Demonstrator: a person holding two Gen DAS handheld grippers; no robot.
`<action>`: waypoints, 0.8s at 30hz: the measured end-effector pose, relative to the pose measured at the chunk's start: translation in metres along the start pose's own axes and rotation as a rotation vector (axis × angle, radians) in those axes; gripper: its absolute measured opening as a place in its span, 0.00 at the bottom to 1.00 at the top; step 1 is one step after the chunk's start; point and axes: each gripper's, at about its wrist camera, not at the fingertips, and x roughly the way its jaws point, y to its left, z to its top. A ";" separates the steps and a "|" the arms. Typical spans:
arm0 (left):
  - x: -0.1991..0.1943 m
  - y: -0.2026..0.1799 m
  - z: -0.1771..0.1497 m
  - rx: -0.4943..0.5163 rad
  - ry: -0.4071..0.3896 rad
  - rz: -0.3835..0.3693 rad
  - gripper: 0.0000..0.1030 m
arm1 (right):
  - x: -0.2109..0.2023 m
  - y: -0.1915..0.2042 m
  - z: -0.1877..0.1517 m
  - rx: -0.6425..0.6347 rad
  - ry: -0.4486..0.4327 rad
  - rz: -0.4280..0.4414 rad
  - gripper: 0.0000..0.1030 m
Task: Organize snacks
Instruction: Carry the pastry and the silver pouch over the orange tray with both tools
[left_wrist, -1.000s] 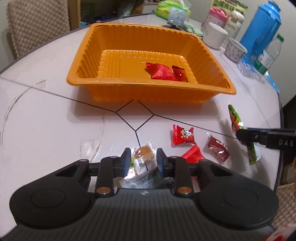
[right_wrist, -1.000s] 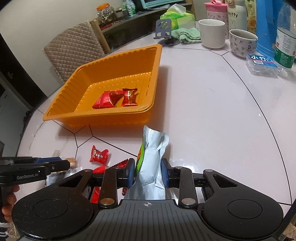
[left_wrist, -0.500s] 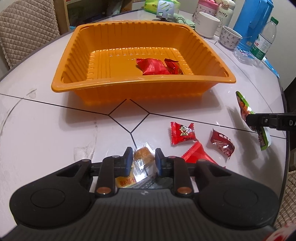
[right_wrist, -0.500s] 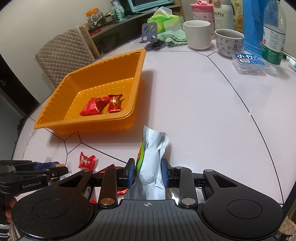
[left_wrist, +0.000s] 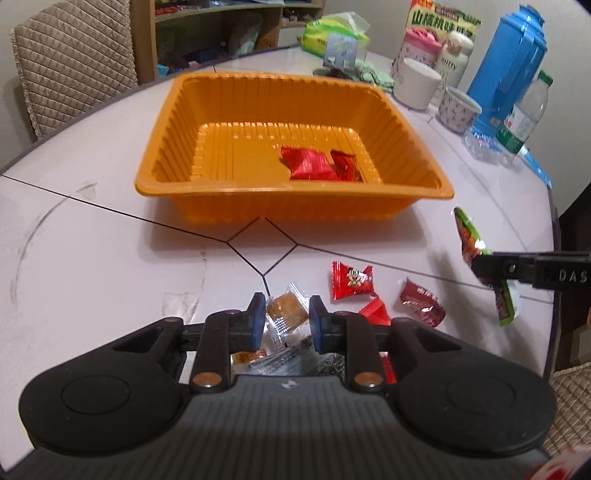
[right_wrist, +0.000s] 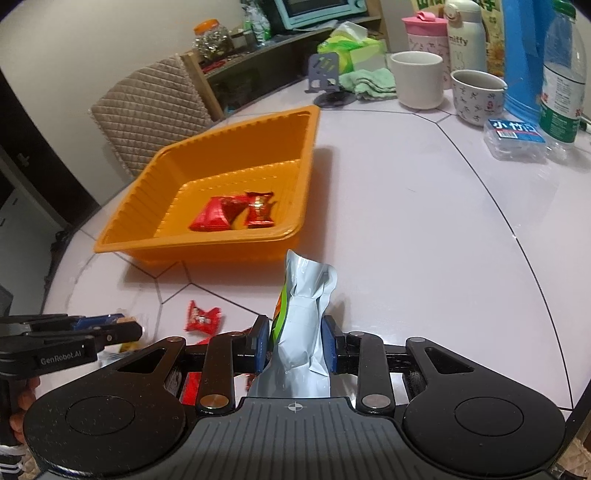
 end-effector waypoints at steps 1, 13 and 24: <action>-0.003 0.000 0.001 -0.004 -0.007 0.000 0.21 | -0.002 0.002 0.000 -0.006 0.000 0.008 0.30; -0.041 0.005 0.017 -0.031 -0.097 0.010 0.22 | -0.017 0.037 0.006 -0.058 -0.018 0.107 0.30; -0.038 0.018 0.056 -0.038 -0.153 0.036 0.22 | 0.007 0.073 0.046 -0.092 -0.059 0.186 0.30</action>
